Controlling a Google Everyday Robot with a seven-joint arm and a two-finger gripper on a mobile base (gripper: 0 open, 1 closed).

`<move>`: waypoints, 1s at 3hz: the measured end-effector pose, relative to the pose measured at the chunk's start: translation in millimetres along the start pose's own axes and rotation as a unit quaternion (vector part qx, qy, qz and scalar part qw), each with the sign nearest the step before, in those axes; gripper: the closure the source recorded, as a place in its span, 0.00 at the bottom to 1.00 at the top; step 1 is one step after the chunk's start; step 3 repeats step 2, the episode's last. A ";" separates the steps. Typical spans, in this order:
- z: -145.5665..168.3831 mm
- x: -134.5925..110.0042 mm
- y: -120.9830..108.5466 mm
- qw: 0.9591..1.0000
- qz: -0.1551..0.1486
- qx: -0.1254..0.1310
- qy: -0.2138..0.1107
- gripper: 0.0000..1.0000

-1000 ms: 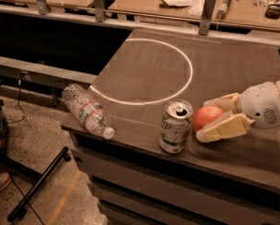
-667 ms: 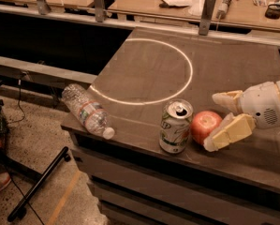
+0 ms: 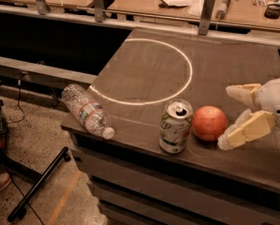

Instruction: Move apple near 7up can

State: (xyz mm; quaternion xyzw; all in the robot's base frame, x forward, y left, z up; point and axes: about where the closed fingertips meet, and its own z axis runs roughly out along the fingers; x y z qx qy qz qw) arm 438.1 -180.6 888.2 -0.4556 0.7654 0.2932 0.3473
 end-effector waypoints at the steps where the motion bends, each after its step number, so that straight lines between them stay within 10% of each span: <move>1: -45.2 -5.2 7.5 0.999 -0.013 0.039 -0.005 0.00; 3: -54.5 -6.5 9.0 0.999 -0.016 0.047 -0.005 0.00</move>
Offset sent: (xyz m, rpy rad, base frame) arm -0.0185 -0.0316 0.0347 -0.0283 -0.0690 -0.0524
